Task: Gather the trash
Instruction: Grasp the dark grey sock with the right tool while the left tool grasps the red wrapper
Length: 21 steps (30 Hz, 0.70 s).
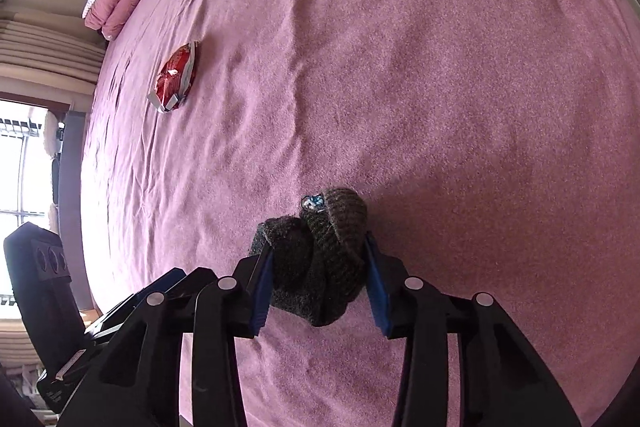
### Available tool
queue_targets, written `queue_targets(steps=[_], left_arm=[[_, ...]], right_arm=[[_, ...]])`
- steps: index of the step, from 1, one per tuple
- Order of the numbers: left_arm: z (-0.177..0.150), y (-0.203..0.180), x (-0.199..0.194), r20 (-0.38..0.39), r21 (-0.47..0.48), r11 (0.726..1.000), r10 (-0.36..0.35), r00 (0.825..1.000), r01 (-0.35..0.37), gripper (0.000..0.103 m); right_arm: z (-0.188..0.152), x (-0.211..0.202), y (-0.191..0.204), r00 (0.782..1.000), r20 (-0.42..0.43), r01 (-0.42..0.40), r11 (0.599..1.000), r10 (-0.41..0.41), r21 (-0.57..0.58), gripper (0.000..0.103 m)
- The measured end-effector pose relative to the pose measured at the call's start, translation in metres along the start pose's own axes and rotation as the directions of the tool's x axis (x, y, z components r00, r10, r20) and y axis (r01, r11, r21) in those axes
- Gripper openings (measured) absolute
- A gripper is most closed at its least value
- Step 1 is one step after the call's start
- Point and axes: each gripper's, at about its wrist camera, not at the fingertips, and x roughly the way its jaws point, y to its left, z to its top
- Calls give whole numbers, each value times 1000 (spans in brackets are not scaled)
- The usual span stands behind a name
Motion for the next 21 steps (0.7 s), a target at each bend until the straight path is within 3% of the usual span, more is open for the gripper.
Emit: queue_targets(steps=[12,16,21], left_arm=[[98,35,1,118,-109,994,24,993,-11,91],[136,52,15,117,-174,984,44,992,-23,91],[169,63,32,103,-167,982,101,990,-83,91]], right_arm=[[60,5,17,996,77,-56,998,55,18,40],[70,6,27,992,90,-91,996,89,23,40],[71,6,28,987,103,-132,990,126,49,40]])
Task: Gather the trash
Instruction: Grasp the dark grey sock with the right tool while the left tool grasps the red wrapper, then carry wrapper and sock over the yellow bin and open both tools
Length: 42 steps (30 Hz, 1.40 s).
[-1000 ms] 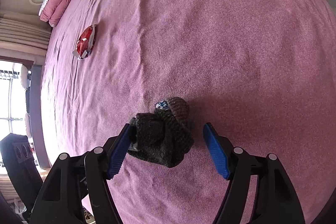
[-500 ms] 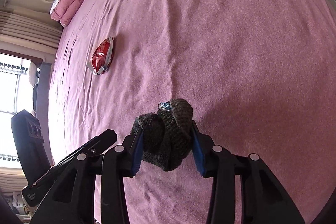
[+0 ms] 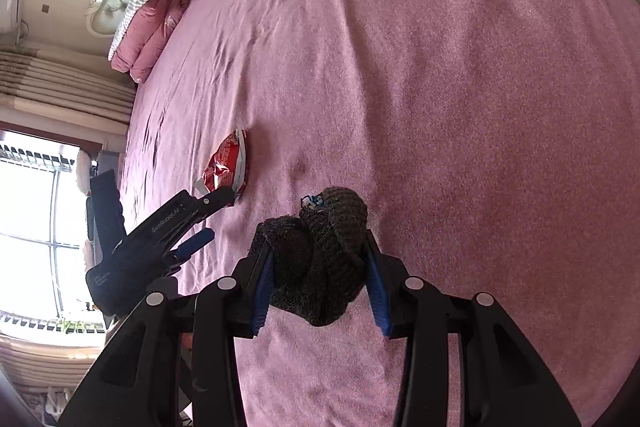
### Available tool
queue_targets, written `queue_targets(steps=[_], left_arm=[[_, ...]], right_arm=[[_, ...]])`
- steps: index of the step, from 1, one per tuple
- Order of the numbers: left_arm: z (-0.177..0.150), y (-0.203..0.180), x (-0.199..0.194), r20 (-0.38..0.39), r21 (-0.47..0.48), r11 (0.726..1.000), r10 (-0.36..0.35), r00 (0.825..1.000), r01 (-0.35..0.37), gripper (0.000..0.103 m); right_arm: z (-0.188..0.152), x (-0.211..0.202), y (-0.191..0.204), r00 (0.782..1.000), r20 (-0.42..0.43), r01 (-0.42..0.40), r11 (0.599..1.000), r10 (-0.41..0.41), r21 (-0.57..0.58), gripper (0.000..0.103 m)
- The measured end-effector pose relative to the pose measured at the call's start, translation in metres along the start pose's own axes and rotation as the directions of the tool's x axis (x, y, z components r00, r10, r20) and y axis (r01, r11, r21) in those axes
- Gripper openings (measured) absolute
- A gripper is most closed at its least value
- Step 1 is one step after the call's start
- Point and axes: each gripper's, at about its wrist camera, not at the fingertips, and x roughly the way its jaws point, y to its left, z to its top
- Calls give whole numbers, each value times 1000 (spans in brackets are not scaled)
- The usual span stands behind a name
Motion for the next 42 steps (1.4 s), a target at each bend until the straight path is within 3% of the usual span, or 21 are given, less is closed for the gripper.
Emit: queue_targets(steps=[14,17,21,24,32,42], left_arm=[[47,-13,35,-38,12,999,46,998,-46,93],[48,-11,32,-30,3,998,62,998,-62,79],[45,-6,23,-17,16,998,63,998,-62,51],[39,-6,16,-11,49,998,49,999,-49,46],[-25,-6,-27,25,60,996,-73,997,72,44],[-141,-42,-88,-4,169,977,-131,991,130,44]], right_arm=[[-6,-1,-9,1000,-13,-1,1000,1,14,40],[-5,-2,-11,1000,-14,7,1000,-7,20,40],[-9,-7,-14,1000,-14,9,1000,-9,15,40],[-15,-13,-14,1000,-17,8,1000,-8,12,40],[-35,-31,-11,999,-30,11,1000,-11,-5,40],[-79,-86,-16,1000,-11,11,1000,-11,-8,40]])
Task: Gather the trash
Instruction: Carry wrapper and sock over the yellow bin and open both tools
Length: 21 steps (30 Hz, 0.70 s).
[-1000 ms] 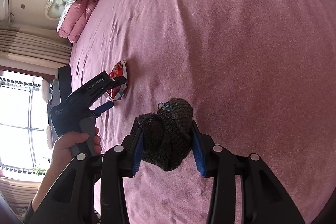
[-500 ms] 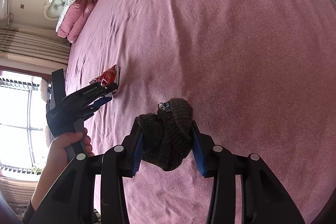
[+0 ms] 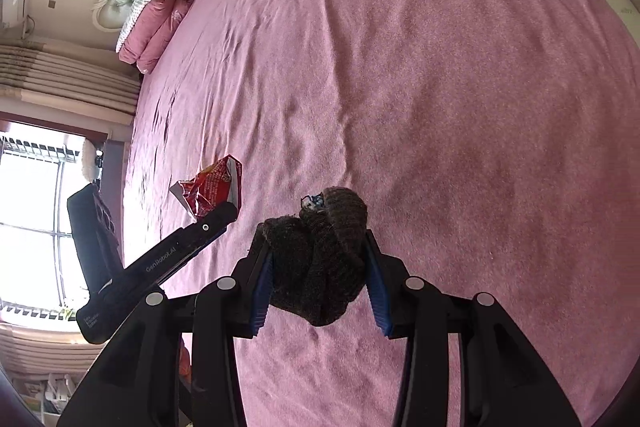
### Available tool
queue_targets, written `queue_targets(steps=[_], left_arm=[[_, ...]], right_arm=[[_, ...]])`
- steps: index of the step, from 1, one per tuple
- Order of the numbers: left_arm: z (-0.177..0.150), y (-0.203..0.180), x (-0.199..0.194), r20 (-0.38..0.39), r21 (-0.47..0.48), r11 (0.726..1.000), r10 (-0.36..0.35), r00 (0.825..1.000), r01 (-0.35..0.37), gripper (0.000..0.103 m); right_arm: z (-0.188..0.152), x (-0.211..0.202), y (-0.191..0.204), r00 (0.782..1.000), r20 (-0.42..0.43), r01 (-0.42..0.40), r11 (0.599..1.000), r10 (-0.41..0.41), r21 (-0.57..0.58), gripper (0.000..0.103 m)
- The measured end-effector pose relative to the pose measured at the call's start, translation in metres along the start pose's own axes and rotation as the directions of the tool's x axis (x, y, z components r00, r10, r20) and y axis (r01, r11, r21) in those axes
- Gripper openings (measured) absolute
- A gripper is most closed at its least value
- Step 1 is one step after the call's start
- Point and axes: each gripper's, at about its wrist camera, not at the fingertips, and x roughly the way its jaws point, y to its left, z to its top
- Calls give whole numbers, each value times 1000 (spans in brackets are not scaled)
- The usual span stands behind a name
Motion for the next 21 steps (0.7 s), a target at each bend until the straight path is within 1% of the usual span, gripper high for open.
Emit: queue_targets(steps=[4,11,16,21], left_arm=[[-40,-26,-22,-19,54,998,-16,1000,17,44],[-130,-71,-64,-64,159,986,-33,997,43,44],[-183,-108,-79,-106,224,972,-46,993,69,44],[-229,-155,-81,-155,292,949,-72,985,115,44]], right_arm=[[-27,-32,-9,1000,15,-8,1000,8,7,40],[-88,-87,-40,1000,24,0,999,-1,36,40],[-131,-128,-75,999,33,21,998,-23,66,40],[-161,-173,-114,997,62,39,995,-45,91,40]])
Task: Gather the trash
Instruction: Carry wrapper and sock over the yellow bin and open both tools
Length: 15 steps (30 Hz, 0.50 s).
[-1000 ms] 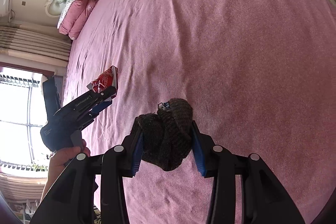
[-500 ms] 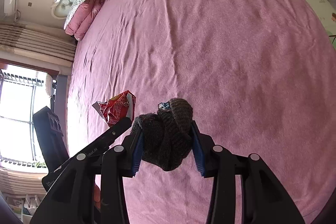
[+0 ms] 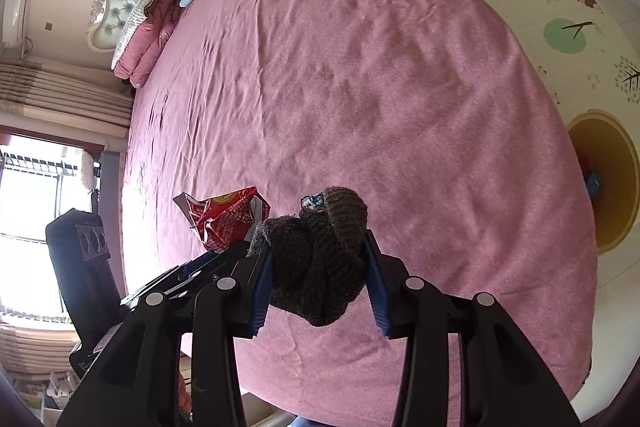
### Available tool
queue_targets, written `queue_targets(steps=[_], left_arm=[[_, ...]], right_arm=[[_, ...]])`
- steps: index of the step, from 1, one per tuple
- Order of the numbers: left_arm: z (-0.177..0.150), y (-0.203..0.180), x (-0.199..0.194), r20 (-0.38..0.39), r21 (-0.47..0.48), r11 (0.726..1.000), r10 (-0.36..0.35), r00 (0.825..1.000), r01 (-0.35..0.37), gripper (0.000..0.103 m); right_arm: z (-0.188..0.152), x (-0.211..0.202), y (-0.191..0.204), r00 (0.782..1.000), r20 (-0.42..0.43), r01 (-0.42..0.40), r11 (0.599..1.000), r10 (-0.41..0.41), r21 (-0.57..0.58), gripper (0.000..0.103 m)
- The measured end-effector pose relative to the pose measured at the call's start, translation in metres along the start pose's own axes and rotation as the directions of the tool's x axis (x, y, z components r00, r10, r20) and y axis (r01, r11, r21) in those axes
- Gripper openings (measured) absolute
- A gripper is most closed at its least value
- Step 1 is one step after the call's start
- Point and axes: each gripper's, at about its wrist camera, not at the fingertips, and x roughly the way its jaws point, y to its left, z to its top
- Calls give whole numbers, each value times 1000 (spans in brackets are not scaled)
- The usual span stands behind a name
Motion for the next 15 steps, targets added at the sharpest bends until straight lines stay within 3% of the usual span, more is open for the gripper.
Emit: queue_targets(steps=[8,15], left_arm=[[-23,-107,26,-71,134,988,-66,995,75,44],[-19,-197,54,-130,265,956,-95,987,127,44]], right_arm=[[-16,-71,-89,995,92,31,993,-41,110,40],[-14,-126,-164,978,188,42,972,-87,233,40]])
